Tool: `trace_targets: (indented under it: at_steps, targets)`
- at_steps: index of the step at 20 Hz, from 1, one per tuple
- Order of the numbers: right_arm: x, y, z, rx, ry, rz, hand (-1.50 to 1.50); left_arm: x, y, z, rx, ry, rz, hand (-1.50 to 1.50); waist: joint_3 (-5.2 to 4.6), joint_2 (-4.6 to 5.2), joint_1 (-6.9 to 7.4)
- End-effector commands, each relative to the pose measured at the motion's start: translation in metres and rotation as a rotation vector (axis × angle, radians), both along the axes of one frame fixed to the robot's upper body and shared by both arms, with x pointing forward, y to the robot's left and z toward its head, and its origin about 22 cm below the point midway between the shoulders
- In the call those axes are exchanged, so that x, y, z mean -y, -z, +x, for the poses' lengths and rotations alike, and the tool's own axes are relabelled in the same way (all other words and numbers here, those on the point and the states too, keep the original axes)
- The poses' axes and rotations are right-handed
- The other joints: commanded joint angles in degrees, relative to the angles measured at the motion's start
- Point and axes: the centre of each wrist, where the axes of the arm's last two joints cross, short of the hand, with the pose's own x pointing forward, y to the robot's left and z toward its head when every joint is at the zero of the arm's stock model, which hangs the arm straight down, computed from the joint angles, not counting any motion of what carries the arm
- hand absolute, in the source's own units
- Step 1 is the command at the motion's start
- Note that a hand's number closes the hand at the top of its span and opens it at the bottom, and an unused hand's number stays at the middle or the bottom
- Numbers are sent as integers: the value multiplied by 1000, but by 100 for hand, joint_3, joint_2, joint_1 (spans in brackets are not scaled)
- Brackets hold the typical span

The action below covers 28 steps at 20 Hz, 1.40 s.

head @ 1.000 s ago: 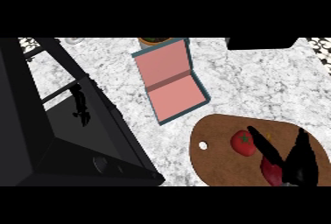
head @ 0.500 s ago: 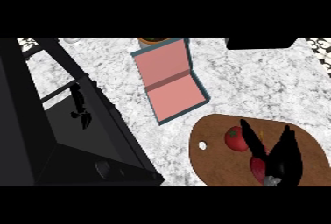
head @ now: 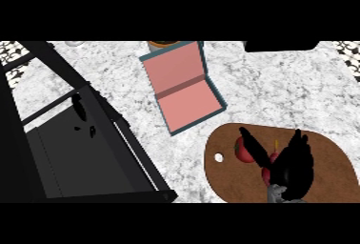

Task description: Pick the tomato from the cutting board and place it in the cardboard box

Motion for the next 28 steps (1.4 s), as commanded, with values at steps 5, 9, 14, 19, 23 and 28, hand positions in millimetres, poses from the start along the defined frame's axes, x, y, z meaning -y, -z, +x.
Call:
trace_targets:
  at_steps: [5,9,14,19,23,28]
  targets:
    - [-16,-9,4,-148,90,17,-150,-20,3,6,-66,44,331,0,-207,40,-66]
    - [-19,-2,8,-162,102,42,-150,-19,3,4,-74,45,312,0,-197,65,-12]
    - [-14,5,8,-201,93,38,-150,-2,14,-6,-72,29,295,0,-196,59,-63]
    - [-11,11,8,-214,82,52,-150,-3,3,1,-79,-3,297,0,-194,83,-158]
    - [-3,20,5,-252,106,20,-150,-6,-4,0,-81,-15,299,0,-199,73,-141]
    - [-2,22,1,-256,94,44,150,-4,4,-6,-117,16,308,0,-199,55,-127]
